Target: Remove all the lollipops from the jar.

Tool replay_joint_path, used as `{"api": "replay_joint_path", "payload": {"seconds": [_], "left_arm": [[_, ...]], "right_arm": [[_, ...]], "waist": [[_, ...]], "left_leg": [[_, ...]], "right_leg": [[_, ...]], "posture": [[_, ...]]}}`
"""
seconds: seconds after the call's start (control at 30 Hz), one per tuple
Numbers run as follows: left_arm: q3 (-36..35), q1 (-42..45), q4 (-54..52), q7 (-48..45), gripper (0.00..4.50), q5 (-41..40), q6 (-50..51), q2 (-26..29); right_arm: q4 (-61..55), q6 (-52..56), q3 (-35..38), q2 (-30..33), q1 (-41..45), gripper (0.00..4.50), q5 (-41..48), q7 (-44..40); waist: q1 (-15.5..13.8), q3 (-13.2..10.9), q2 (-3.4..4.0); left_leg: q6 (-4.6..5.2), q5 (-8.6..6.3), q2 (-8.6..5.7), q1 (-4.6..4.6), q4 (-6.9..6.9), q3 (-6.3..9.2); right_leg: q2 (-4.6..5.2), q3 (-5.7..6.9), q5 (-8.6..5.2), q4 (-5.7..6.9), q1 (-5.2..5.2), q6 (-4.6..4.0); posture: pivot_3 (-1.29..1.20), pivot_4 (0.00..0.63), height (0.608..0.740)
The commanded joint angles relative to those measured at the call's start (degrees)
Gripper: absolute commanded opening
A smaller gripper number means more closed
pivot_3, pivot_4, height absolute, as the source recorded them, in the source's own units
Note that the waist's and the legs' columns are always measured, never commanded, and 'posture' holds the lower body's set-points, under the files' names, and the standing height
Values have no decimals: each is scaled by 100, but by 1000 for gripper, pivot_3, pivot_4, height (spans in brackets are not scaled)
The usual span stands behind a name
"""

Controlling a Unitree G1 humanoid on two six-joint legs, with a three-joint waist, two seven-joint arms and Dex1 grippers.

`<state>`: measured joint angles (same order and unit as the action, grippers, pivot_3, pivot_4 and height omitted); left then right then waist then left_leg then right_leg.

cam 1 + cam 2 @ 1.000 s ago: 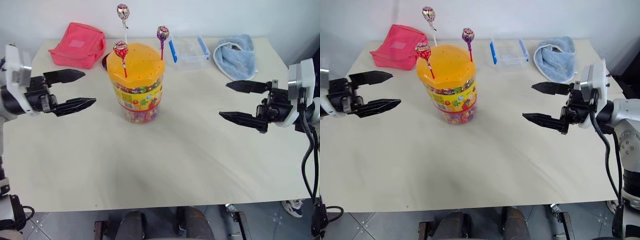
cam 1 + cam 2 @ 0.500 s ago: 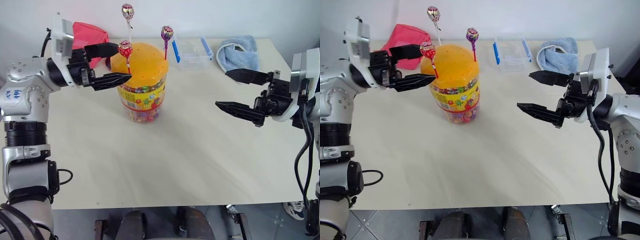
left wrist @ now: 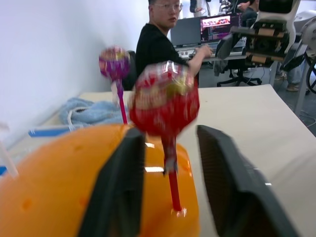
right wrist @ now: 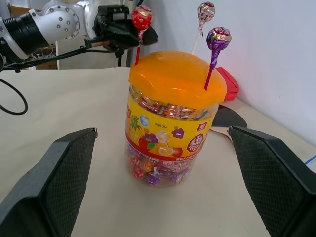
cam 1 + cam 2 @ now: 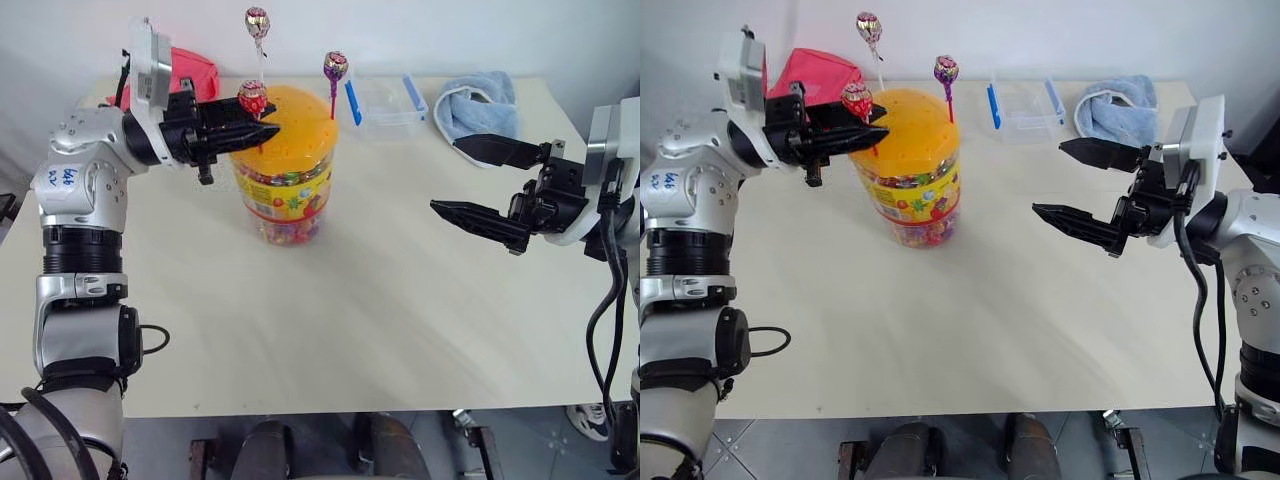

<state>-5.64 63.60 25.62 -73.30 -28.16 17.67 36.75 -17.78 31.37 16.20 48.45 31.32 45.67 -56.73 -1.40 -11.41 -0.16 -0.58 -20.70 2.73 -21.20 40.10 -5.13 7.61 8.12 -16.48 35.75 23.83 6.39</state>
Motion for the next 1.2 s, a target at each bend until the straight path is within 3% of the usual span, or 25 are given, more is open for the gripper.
{"api": "replay_joint_path", "payload": {"seconds": [0.03, 0.07, 0.4, 0.67, 0.83, 1.0, 1.2], "left_arm": [[-82, 289, -35, 10, 200, -27, 70, 22], [-87, 350, -16, 24, 41, -26, 90, 12], [-172, 1001, 244, 512, 41, 184, 139, 42], [-296, 960, -278, 1911, 41, 494, 1257, 586], [-917, -297, -1482, 3075, 41, 545, 3269, 1598], [-1481, -1568, -2344, 3526, 41, 401, 4555, 2081], [-1615, -3019, -2533, 3949, 41, 594, 5651, 2423]], "right_arm": [[-158, -57, 212, 105, 66, 4500, 92, 0], [-149, -67, 204, 111, 71, 4500, 84, -11], [121, -151, 114, 166, 360, 4500, -14, -236], [318, -128, 66, 209, 597, 4500, 31, -631], [640, -103, 28, 60, 824, 4500, 310, -1130], [996, -158, -271, 100, 987, 4500, 85, -1575], [1505, -380, -651, -95, 1367, 4500, -204, -1907]], "waist": [[2, 0, 0], [3, 0, 0], [8, 0, -1], [16, -1, -1], [162, -1, -2], [128, -10, -21], [126, -9, -28]], "left_leg": [[1, 0, 0, 0, 0, 0], [1, 0, 0, 0, 0, 0], [1, -1, 0, 1, 1, -1], [3, -1, 0, 0, 0, -3], [4, -2, 0, 10, -11, -17], [3, -2, 2, 5, -3, -18], [4, -3, 1, 4, -4, -21]], "right_leg": [[0, 0, 0, 0, 0, 0], [0, -1, 0, 0, 0, 0], [0, -2, 0, 0, 0, 0], [0, -6, 0, 2, 4, 1], [-4, -29, 0, 7, 13, 1], [-1, -34, 0, 15, 17, 1], [-1, -38, 1, 16, 20, 1]], "posture": [[0, 150, 740], [0, 150, 740], [0, 150, 740], [0, 150, 740], [0, 150, 740], [0, 150, 740], [0, 150, 740]]}}
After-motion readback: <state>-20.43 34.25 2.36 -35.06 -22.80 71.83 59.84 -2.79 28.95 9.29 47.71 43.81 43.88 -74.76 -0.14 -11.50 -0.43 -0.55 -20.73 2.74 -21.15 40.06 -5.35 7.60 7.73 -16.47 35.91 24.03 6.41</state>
